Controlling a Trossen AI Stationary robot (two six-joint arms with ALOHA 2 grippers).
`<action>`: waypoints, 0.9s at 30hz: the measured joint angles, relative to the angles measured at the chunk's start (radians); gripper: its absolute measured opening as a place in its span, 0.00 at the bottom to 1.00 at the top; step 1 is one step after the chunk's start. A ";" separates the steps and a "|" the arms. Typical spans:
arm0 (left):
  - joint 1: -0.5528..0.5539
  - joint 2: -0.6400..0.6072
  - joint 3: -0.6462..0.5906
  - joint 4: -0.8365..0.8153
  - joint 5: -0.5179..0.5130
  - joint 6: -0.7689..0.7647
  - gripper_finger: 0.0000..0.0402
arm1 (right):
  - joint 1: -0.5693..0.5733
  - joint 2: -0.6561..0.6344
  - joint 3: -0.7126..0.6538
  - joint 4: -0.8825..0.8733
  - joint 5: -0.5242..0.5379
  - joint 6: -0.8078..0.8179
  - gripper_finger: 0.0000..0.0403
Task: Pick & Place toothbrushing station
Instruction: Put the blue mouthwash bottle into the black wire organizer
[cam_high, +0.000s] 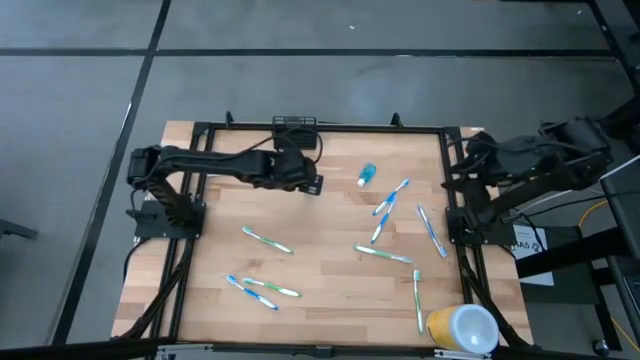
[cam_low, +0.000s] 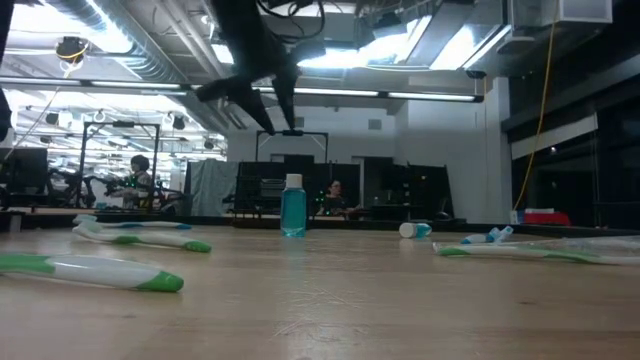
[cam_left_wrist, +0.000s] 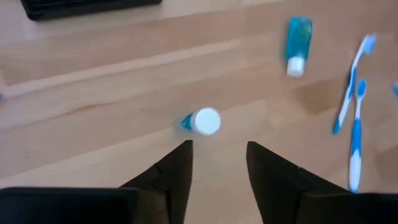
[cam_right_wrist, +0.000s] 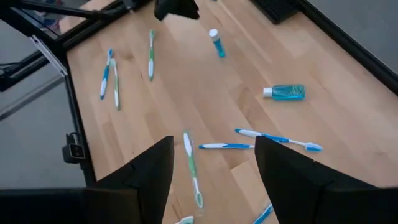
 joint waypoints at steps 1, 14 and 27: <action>0.005 0.006 0.000 0.016 -0.003 -0.009 0.40 | 0.001 -0.007 0.000 0.000 0.000 -0.005 0.57; 0.069 0.173 0.100 -0.071 0.072 0.132 0.52 | 0.001 -0.057 0.000 0.000 -0.036 -0.046 0.57; 0.059 0.213 0.155 -0.116 0.066 0.173 0.47 | 0.001 -0.080 0.000 0.000 -0.064 0.002 0.57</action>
